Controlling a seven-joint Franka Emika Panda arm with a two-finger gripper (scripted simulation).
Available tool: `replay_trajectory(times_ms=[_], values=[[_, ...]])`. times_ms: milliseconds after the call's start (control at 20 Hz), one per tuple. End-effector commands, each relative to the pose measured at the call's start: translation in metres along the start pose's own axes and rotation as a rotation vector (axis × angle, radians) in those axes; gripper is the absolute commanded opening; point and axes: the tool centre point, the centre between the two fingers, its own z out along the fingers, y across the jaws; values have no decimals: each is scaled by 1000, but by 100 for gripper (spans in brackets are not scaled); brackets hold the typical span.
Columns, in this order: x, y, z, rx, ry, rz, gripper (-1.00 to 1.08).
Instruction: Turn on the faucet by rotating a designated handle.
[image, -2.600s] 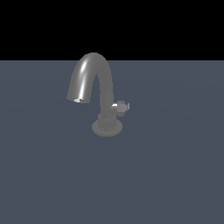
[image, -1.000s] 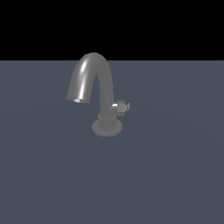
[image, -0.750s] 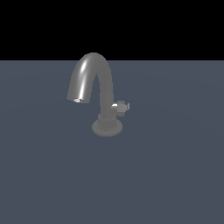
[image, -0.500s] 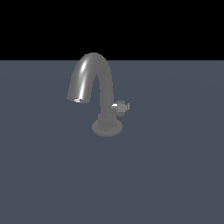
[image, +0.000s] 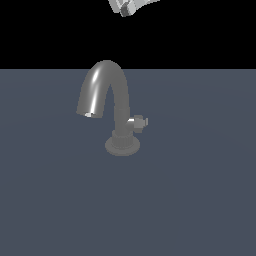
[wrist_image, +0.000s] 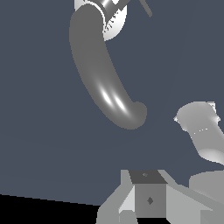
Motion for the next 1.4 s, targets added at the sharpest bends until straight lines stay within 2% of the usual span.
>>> replay_trajectory(times_ms=[0, 650, 1350], values=[[17, -4, -1, 36, -61, 59, -100], [106, -11, 11, 225, -377, 366, -100], [192, 6, 59, 437, -722, 706, -100]])
